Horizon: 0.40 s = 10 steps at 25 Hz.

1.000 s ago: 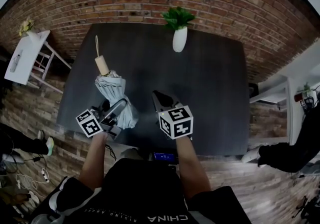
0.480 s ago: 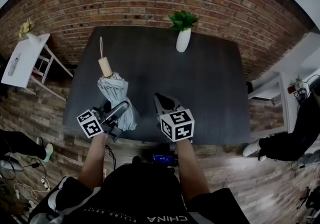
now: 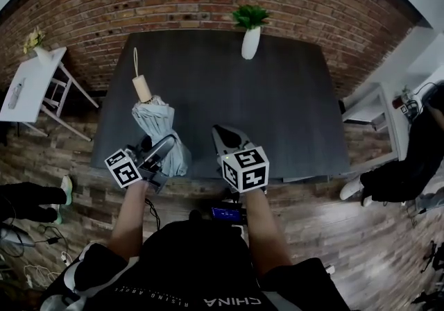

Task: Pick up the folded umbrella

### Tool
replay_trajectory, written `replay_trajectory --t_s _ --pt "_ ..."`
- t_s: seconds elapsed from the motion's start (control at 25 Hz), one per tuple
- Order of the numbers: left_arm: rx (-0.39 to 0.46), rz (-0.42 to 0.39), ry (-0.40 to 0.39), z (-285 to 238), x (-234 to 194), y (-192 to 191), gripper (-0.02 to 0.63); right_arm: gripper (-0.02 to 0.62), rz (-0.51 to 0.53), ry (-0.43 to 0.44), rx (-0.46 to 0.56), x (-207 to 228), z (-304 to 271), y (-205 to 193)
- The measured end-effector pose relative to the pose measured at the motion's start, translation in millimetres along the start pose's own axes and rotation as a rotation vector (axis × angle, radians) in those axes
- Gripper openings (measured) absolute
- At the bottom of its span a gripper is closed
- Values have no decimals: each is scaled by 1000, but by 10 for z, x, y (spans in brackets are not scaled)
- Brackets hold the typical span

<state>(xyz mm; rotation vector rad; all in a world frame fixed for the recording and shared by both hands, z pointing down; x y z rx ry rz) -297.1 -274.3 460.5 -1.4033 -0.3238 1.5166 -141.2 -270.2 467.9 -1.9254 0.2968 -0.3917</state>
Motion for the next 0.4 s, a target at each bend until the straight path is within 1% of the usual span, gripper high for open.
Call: replay_trajectory --t_s 0.16,0.4 --pt "-13 -4 -11 93 119 -58 318 8 -14 -14 11 -82 135 -64" --pt "-21 -3 -21 175 287 -179 318 8 -16 -14 13 -208 313 -154"
Point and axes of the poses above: the fingertips, and each gripper's own axes: z backward along the fingers, x to its right, y out of its top, the point moved 2 cm from there along z, backward along the fingers, and after that the axes turned 7 degrees about -y, right-handed, at the moved point
